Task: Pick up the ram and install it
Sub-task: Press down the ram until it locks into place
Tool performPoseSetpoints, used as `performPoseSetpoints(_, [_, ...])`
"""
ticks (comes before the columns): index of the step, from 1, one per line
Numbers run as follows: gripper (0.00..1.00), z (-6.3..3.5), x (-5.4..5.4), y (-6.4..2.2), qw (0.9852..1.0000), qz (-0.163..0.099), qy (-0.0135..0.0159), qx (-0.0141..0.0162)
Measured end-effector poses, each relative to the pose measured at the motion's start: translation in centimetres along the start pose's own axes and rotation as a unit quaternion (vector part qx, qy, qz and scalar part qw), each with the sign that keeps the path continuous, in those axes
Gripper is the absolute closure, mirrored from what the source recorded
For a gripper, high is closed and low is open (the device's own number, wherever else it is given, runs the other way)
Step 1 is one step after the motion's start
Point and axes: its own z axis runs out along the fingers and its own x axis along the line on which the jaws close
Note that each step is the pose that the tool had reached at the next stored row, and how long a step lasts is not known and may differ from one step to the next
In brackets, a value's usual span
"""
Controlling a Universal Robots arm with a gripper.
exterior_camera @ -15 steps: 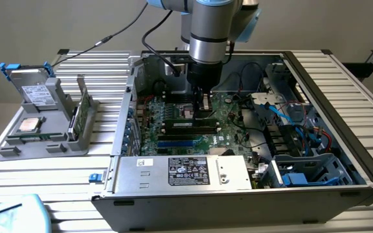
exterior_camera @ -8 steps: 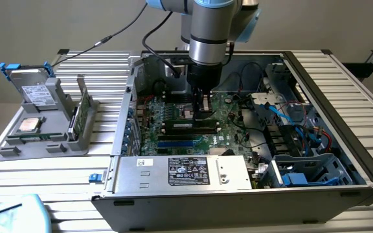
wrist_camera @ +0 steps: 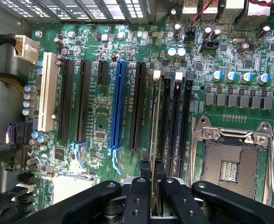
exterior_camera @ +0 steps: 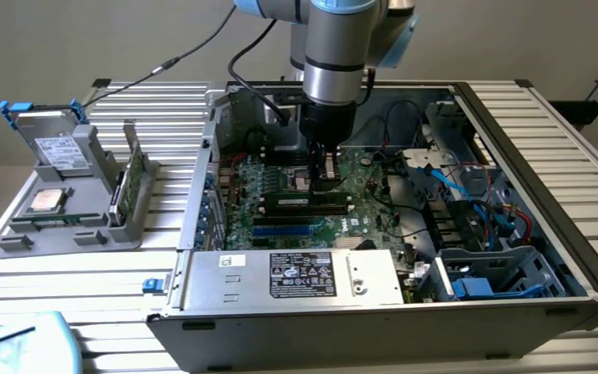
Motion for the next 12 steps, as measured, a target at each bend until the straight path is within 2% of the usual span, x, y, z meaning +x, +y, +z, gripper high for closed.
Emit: performPoseSetpoints(12, [0.86, 0.12, 0.03, -0.01, 1.0000, 0.000, -0.0005, 0.0001])
